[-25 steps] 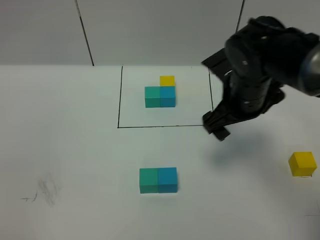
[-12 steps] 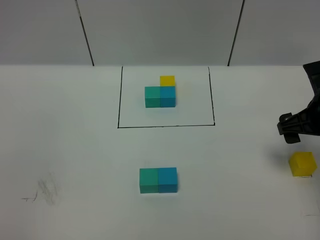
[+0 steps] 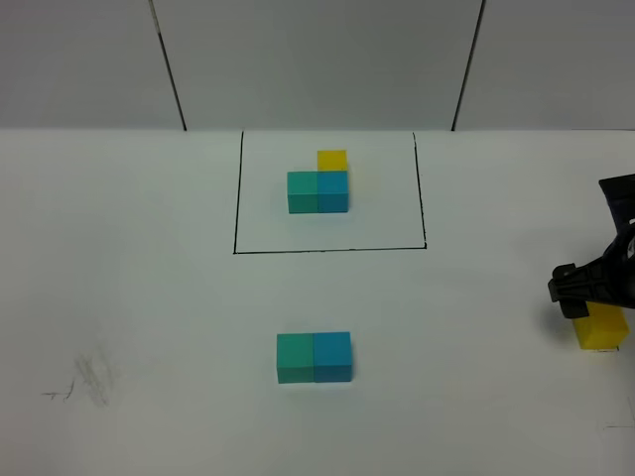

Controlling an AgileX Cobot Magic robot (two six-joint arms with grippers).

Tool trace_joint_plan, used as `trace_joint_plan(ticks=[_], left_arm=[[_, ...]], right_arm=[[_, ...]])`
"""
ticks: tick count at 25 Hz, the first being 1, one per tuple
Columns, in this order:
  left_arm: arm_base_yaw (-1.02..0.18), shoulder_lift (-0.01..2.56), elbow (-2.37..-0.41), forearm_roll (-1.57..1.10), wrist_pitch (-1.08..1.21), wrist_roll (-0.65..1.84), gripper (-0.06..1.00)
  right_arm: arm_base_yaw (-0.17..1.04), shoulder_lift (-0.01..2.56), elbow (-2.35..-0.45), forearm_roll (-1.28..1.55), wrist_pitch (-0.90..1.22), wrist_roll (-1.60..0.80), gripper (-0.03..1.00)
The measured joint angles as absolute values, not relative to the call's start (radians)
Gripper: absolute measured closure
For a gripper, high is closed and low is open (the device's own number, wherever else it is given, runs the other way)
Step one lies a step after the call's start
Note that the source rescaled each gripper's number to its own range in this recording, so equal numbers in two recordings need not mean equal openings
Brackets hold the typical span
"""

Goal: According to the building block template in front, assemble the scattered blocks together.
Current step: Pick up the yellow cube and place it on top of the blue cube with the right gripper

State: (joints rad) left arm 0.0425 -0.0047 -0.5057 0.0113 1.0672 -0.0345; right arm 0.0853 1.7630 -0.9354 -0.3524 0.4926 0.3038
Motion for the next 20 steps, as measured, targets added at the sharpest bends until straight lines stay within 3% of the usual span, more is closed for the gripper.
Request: trace_joint_plan(ticks=[7, 16, 20], left_arm=[[0.043, -0.005, -0.506, 0.011, 1.067, -0.034, 0.42], [0.043, -0.005, -0.506, 0.011, 1.067, -0.034, 0.42], [0.043, -0.005, -0.506, 0.011, 1.067, -0.035, 0.42]], right_arm=[[0.085, 1.819, -0.935, -0.333, 0.478, 0.294, 0.13], [0.085, 1.822, -0.935, -0.332, 0.463, 0.292, 0.44], [0.085, 1.846, -0.935, -0.326, 0.464, 0.291, 0.49]])
